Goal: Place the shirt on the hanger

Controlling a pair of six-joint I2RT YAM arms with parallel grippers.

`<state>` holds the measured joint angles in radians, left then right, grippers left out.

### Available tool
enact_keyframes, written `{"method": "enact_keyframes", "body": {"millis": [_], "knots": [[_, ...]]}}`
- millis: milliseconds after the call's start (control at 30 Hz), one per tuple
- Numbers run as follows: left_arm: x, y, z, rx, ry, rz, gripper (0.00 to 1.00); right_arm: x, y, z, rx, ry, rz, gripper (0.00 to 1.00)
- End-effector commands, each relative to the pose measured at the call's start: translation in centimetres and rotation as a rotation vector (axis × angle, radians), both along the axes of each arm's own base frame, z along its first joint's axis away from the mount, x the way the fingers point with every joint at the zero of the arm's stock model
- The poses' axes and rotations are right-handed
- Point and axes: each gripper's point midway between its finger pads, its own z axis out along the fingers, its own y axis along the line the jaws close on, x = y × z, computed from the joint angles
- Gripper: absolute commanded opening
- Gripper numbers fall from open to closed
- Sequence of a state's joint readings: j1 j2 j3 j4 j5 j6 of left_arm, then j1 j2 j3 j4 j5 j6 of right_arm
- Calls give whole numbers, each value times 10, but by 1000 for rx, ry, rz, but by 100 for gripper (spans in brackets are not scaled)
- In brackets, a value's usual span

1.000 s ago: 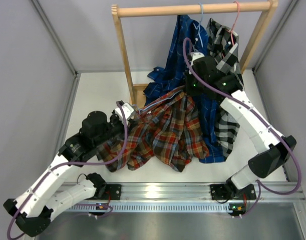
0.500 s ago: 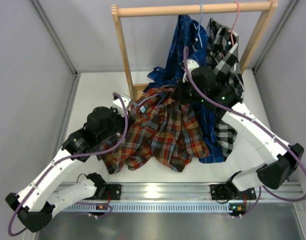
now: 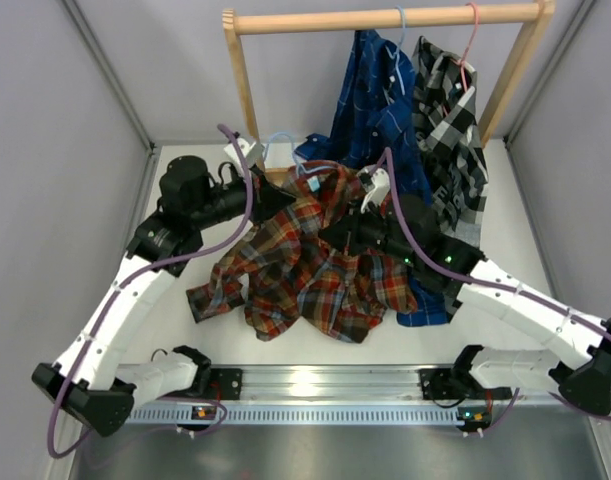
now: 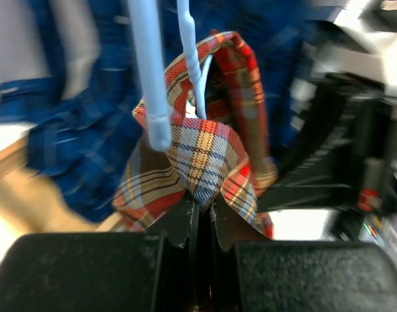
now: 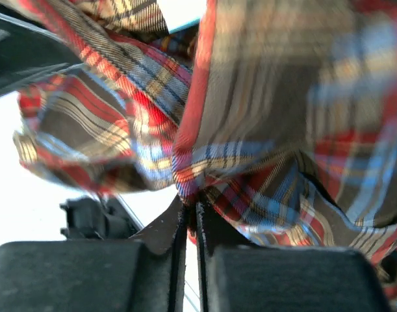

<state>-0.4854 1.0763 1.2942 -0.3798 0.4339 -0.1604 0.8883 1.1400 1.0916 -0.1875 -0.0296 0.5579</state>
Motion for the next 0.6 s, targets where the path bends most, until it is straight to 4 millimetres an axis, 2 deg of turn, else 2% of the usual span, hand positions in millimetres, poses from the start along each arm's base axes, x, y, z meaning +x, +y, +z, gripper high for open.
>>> {"method": "enact_keyframes", "body": {"millis": [0,33,67,100,133,167,200,233,267,333,400,467,567], "knots": [[-46,-31,25,-46,-131,-419,0,-12,3,18,52,-84,70,5],[-46,-30,19,-24,-124,-421,0,-21,-7,25,39,-123,89,21],[-46,-26,6,12,-77,-408,0,-28,-19,14,-16,-101,92,28],[-43,-22,-1,58,-108,-396,0,-35,-29,8,-37,-101,95,34],[-39,-19,-7,88,-104,-373,0,-50,-47,21,-21,-149,105,45],[-42,-17,-12,109,-104,-384,0,-62,-60,12,-57,-135,125,48],[-48,-14,-22,142,-104,-406,0,-84,-75,24,-27,-171,170,50],[-61,-15,-29,143,-106,-477,0,-97,-87,19,-66,-179,205,53],[-69,-17,-27,124,-106,-521,0,-106,-94,20,-68,-199,231,56],[-96,-21,-28,76,-118,-667,0,-124,-114,47,-30,-297,249,62],[-106,-24,-28,46,-104,-739,0,-135,-121,69,-9,-350,277,67],[-116,-27,-25,11,-78,-809,0,-135,-117,79,-28,-380,308,68],[-135,-34,-21,-37,-61,-939,0,-124,-93,90,-66,-385,372,67]]}}
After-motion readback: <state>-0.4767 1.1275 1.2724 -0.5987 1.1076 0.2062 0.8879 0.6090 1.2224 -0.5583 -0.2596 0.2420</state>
